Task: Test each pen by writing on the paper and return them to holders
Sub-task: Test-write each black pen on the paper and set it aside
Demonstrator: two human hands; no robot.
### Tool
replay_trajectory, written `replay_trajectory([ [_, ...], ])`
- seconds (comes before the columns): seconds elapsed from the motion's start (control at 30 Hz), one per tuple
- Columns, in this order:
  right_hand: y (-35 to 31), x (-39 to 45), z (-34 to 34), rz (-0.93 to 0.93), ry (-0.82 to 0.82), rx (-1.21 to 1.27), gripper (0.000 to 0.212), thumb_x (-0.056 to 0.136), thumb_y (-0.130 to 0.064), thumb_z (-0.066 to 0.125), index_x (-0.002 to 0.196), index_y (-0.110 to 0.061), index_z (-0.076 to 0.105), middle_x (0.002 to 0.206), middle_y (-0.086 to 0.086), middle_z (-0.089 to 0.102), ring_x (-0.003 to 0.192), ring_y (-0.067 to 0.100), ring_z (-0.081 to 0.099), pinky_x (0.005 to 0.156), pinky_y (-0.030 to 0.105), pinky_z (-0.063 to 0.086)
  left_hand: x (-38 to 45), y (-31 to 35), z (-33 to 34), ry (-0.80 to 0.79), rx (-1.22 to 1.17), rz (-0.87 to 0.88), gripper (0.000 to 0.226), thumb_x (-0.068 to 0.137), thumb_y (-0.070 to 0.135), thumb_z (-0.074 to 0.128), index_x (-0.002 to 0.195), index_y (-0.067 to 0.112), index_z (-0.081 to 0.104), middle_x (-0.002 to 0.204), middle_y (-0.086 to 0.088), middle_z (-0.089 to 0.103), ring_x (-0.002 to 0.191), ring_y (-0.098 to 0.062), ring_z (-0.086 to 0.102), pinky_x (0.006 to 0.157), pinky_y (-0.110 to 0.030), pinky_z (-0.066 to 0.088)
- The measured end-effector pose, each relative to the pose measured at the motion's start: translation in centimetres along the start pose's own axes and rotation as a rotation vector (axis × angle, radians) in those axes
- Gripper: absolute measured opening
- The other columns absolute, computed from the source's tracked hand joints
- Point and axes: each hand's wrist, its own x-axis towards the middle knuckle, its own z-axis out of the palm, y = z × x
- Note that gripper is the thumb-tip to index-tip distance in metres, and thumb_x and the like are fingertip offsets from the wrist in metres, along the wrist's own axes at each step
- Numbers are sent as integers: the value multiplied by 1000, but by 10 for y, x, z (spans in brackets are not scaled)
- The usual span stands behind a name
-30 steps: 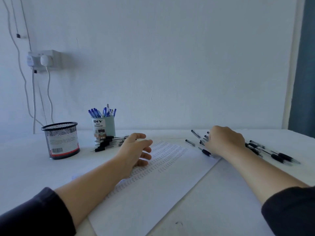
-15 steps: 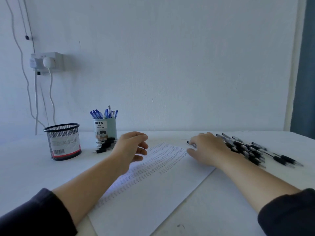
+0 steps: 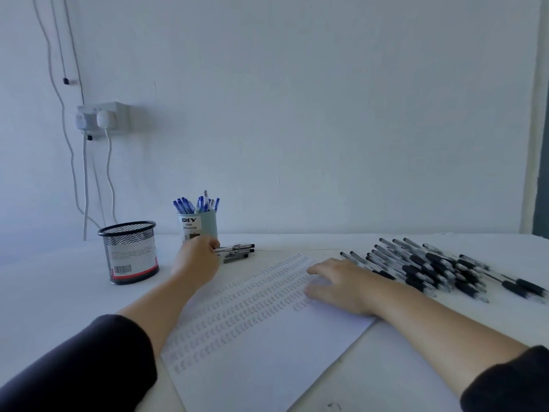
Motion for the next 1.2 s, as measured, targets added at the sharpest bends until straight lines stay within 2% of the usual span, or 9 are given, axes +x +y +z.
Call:
replay_trajectory([
  [0.13,6,-1,1,28,-20,19,62,90,-53,47,145,-31,31,153,-6,26,142,17,18,114,37,23,2,8,8,-162,242,213,42,96,23,47,137,15,42,139,-6,47,125,-23,42,101,-37,36],
  [0.23,7,1,2,28,-25,17,63,89,-56,47,145,-32,32,153,-6,27,142,16,17,114,37,23,10,3,12,-306,469,205,55,97,44,37,144,19,25,146,-7,37,134,-26,30,110,-42,25],
  [0.33,8,4,2,28,-32,20,63,89,-56,47,145,-31,32,153,-7,27,142,16,17,114,37,22,16,-1,16,-336,595,179,59,96,54,29,144,20,23,144,-10,39,132,-30,29,112,-47,20],
  [0.5,10,7,2,29,-42,25,62,89,-55,47,145,-31,33,153,-8,27,143,16,16,115,37,21,16,3,17,-315,631,105,60,94,59,32,137,18,36,138,-10,38,129,-31,30,105,-48,27],
  [0.6,9,8,2,27,-42,14,61,90,-52,47,146,-31,31,153,-7,26,143,16,15,115,37,21,11,3,13,-305,637,119,50,95,53,35,133,21,40,134,-9,39,126,-30,30,101,-47,28],
  [0.7,8,6,2,28,-45,12,62,91,-51,47,147,-31,29,154,-7,25,143,16,14,115,37,21,5,7,8,-329,579,117,37,93,33,40,127,20,45,128,-9,43,121,-28,32,91,-42,29],
  [0.83,8,6,2,31,-49,2,62,90,-50,47,147,-30,29,155,-6,24,143,17,16,115,37,21,-3,8,3,-294,450,147,33,91,15,45,121,17,57,120,-3,56,103,-20,43,83,-36,28],
  [1.1,11,5,0,36,-65,17,62,89,-50,48,146,-31,32,154,-6,27,143,16,19,116,38,22,-5,6,-1,-154,365,180,12,91,11,54,90,17,65,94,0,64,90,-20,57,83,-35,48],
  [1.2,14,6,0,49,-69,37,63,88,-51,50,145,-32,33,153,-6,28,142,15,21,116,38,22,-6,10,-4,-55,206,171,19,94,6,47,87,10,64,83,-5,62,76,-20,57,71,-33,51],
])
